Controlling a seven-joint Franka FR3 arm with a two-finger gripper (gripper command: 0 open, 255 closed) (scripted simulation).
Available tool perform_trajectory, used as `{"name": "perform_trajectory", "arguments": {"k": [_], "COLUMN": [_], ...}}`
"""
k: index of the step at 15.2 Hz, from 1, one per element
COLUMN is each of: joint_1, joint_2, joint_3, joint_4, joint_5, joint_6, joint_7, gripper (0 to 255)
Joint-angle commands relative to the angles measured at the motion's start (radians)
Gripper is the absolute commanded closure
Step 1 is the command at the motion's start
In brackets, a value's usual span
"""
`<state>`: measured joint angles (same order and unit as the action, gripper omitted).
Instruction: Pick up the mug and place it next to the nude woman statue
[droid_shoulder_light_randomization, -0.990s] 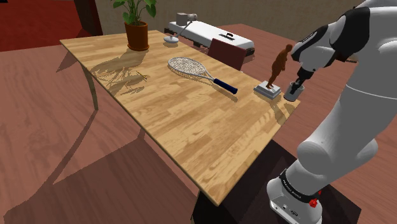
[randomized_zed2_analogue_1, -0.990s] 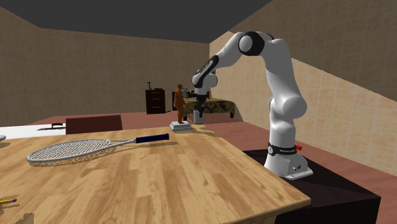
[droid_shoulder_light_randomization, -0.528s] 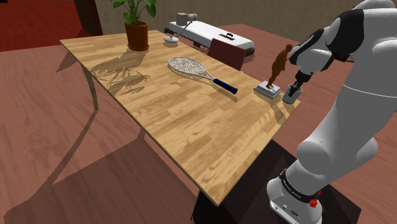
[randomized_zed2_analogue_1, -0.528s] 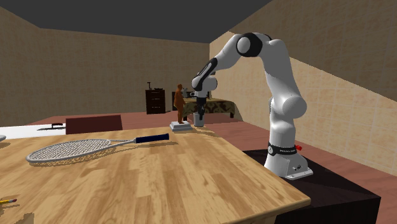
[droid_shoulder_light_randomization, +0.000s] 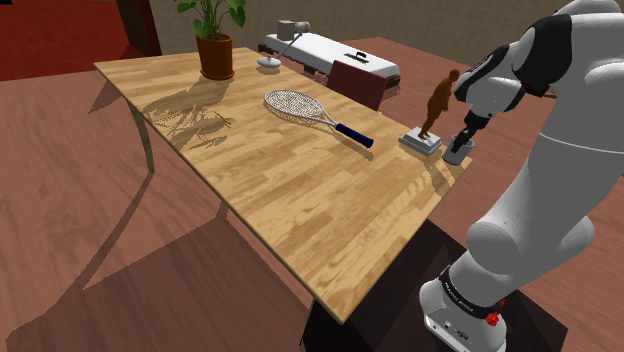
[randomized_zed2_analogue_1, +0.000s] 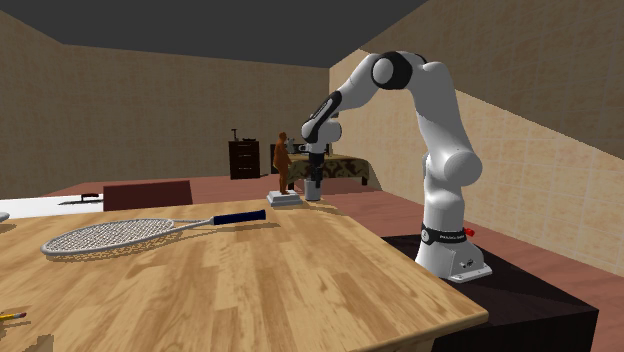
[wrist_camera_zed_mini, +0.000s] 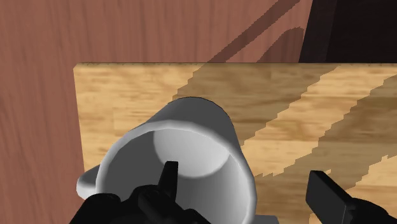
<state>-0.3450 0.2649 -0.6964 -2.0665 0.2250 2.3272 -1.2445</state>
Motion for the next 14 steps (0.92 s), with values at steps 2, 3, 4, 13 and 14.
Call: {"name": "perform_trajectory", "arguments": {"k": [2,3,4,13,14], "joint_1": [0.000,0.010,0.019,0.031,0.031], "joint_2": [0.000,-0.025,-0.050,-0.091,-0.091], "joint_3": [0.000,-0.010,-0.019,-0.031,-0.031], "joint_4": [0.000,0.007,0.016,0.035,0.035], "joint_5": [0.000,-0.024,-0.047,-0.086,-0.086], "joint_6": [0.000,-0.026,-0.053,-0.103,-0.103], "joint_7": [0.000,0.016,0.031,0.058,0.058], "gripper": [0,0,0,0,0]}}
